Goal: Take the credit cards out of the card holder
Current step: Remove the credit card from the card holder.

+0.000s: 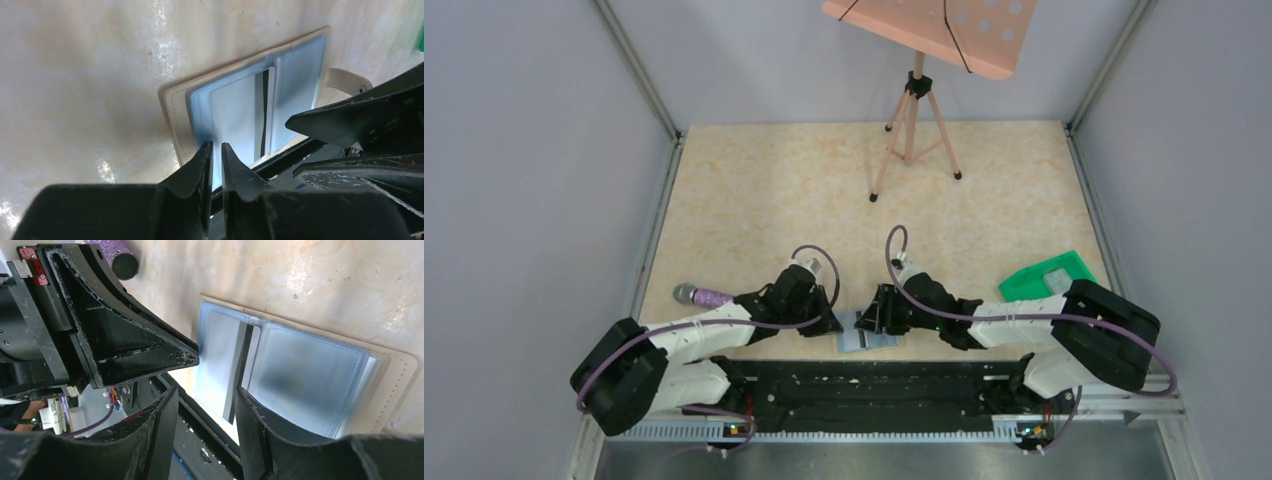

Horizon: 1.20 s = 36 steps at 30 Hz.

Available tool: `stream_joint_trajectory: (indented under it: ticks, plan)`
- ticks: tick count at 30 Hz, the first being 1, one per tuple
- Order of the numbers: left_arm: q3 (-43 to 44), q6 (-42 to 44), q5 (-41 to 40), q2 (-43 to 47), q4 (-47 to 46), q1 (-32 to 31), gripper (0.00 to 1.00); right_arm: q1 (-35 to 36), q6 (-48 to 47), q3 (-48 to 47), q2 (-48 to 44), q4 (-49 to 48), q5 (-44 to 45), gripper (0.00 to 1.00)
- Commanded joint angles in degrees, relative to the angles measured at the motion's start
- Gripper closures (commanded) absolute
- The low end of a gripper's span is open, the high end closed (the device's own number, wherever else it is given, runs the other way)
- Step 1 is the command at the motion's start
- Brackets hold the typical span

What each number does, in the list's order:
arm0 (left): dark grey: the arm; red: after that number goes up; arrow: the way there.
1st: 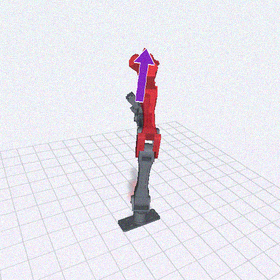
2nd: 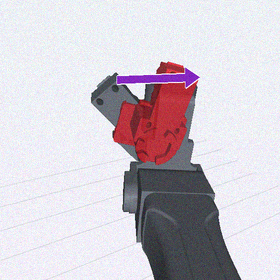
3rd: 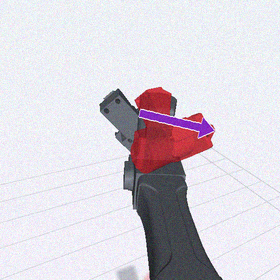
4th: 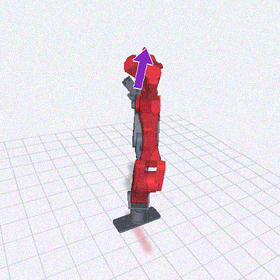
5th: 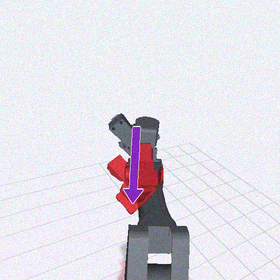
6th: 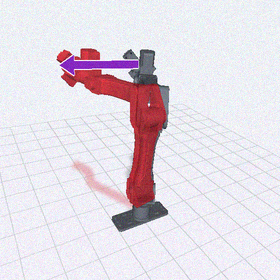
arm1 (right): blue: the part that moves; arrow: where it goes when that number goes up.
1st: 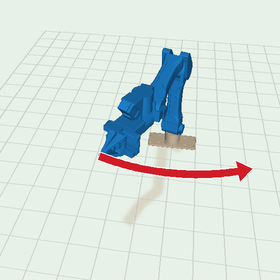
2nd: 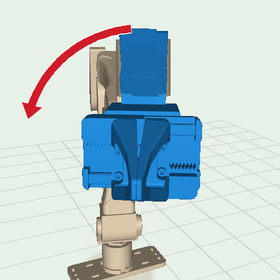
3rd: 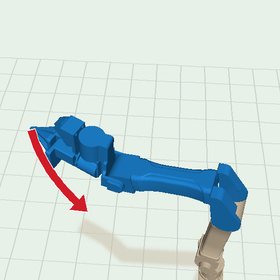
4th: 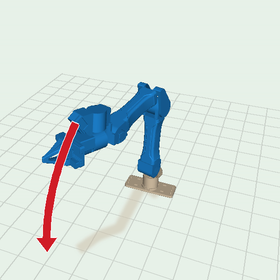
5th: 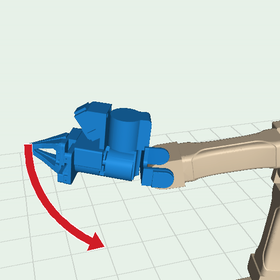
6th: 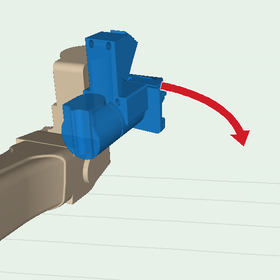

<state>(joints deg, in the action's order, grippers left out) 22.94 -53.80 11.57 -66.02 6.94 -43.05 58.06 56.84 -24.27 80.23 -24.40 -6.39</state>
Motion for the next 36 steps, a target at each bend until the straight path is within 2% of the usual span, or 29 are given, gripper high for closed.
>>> stream_joint_trajectory:
  ticks: [1, 5, 13, 24, 29, 36]
  plan:
    - [-0.8, -0.2, -0.4, -2.5, -3.9, -0.2, 0.83, -0.1, -1.6, -2.0, 2.1, -0.5, 1.8, 0.55]
    - [-1.2, -0.4, -1.3, -3.2, -3.3, -0.4, 0.84, -0.1, -2.6, -3.6, 4.4, 4.6, 3.1, 0.55]
    - [-1.5, -0.6, -2.1, -4.2, -2.1, -0.5, 0.84, -0.1, -2.5, -3.6, 5.7, 5.1, 3.0, 0.55]
    - [-2.1, -0.9, -2.3, -4.2, -2.6, -0.8, 0.89, -1.3, 0.0, 0.7, 4.9, -6.3, -1.6, 0.58]
    - [-2.5, -1.5, -2.7, -4.2, -2.6, -0.9, 0.9, -1.3, 1.0, 2.2, 4.9, -9.5, -2.3, 0.67]
    - [-1.7, -1.8, -3.6, -5.3, -1.1, -1.0, 0.93, -1.4, 0.4, 2.4, 3.3, -8.7, -1.7, 0.99]
